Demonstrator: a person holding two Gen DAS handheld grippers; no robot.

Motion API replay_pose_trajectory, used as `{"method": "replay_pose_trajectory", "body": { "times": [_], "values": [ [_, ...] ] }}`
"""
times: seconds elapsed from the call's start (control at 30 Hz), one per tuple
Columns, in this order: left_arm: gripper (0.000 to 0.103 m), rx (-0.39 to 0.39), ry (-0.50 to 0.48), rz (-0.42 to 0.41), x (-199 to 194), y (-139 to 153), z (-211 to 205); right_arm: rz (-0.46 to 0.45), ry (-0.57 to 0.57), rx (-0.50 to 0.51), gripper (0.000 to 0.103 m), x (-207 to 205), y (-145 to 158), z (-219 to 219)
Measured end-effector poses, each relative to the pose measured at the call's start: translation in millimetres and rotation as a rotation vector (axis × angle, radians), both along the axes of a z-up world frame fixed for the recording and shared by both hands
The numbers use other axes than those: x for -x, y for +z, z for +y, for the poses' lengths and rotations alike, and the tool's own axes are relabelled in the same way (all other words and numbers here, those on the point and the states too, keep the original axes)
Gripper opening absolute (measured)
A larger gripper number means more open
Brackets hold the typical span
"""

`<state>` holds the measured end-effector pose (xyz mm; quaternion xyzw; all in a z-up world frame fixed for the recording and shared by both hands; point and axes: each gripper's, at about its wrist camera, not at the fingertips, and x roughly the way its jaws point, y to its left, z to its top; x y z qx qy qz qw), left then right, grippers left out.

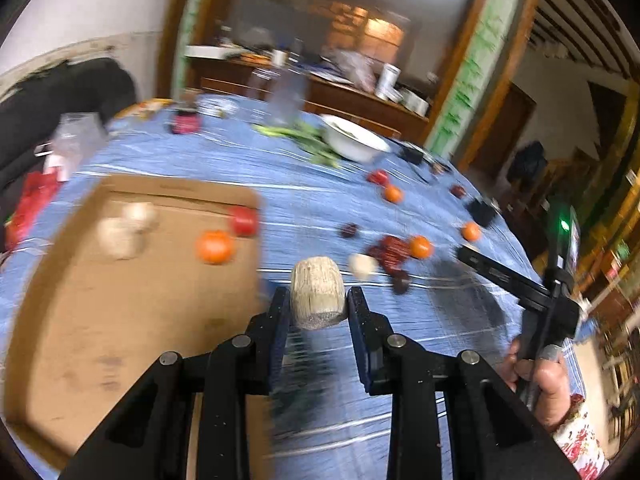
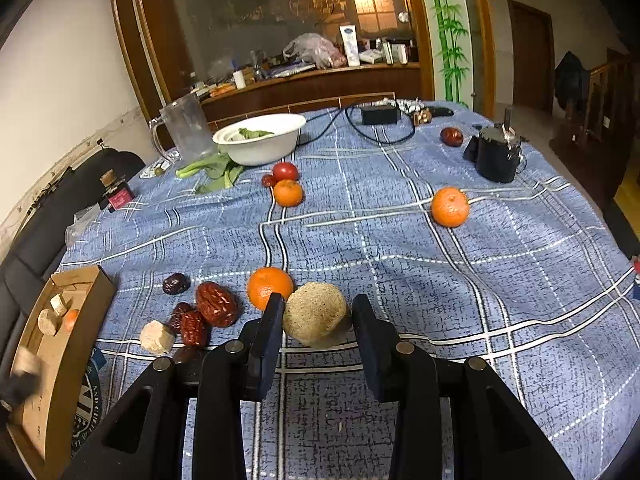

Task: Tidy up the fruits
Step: 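Carry both items over the cardboard tray and open both tools to release them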

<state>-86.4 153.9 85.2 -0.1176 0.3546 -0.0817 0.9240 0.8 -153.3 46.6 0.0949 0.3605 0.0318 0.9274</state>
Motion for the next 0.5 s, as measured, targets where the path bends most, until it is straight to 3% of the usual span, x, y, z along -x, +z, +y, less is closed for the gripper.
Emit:
{"method": "replay_pose_trajectory", "body": {
  "times": [0.2, 0.37, 0.5],
  "values": [
    [0.028, -0.016, 0.170, -0.001, 26, -4, 81, 0.009, 0.116, -0.130, 0.038, 24, 25, 47],
    [0.028, 0.014, 0.240, 0.032, 28, -14, 120, -0.005, 0.308, -0.086, 0.038, 37, 49, 129],
    [0.028, 0.007, 0.237, 0.083, 10, -24, 135, 0.062, 0.446, -0.050, 0.038, 34, 36, 198]
  ]
}}
